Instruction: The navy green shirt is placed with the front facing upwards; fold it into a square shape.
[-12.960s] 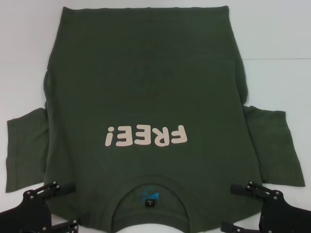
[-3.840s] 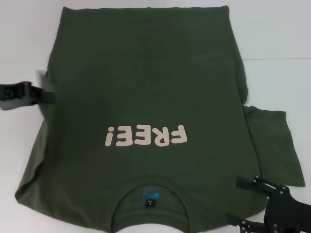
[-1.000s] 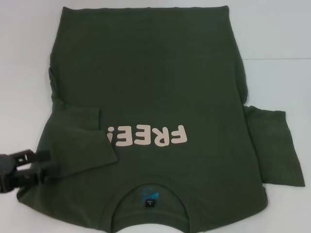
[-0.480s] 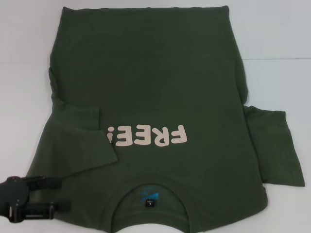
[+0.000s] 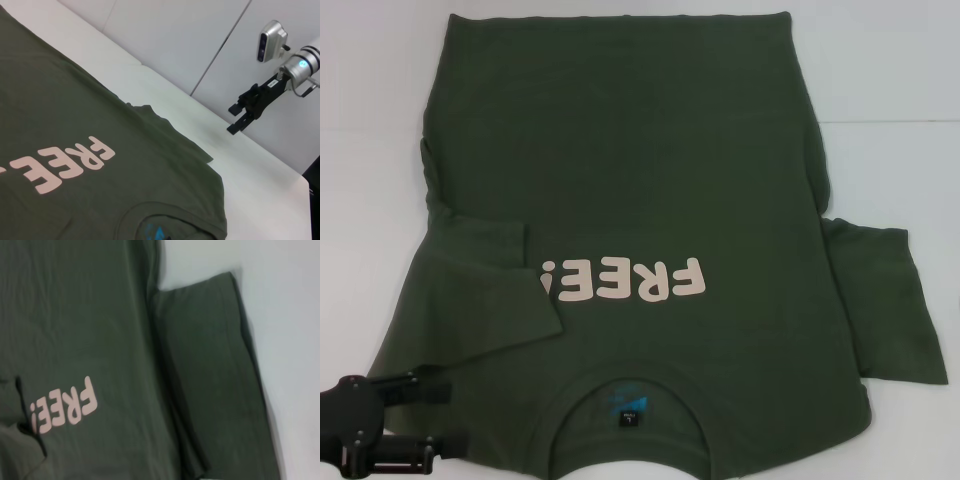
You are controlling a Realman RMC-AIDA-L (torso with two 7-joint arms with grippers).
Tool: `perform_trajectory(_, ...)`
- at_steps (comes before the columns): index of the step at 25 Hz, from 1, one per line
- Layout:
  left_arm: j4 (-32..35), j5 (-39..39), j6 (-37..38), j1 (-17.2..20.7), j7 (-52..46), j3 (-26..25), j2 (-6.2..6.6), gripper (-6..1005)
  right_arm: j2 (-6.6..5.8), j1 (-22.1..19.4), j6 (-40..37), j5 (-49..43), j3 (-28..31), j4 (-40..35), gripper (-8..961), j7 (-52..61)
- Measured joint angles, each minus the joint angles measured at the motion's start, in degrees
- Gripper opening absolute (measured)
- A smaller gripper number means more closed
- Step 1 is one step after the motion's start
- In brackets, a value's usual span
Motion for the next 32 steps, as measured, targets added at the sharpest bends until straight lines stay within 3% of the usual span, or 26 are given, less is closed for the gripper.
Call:
perform_trajectory(4, -0.02, -0.23, 0.08, 0.01, 0.2, -0.1, 0.0, 894, 1.42, -0.78, 2.55, -0.04, -0.21, 0.39, 918, -1.47)
perform_trajectory(16, -0.11, -0.48, 0.11, -0.16, 0.25, -0.19, 0.0, 894, 3.19, -1.13, 6.74, -0.07, -0.8, 3.23, 915, -4.87)
perform_trajectory(32, -0.11, -0.48, 0.46, -0.47, 0.02, -0.24, -0.09, 893, 4.5, -1.33, 9.93, -0.56, -3.16, 3.24, 914, -7.22)
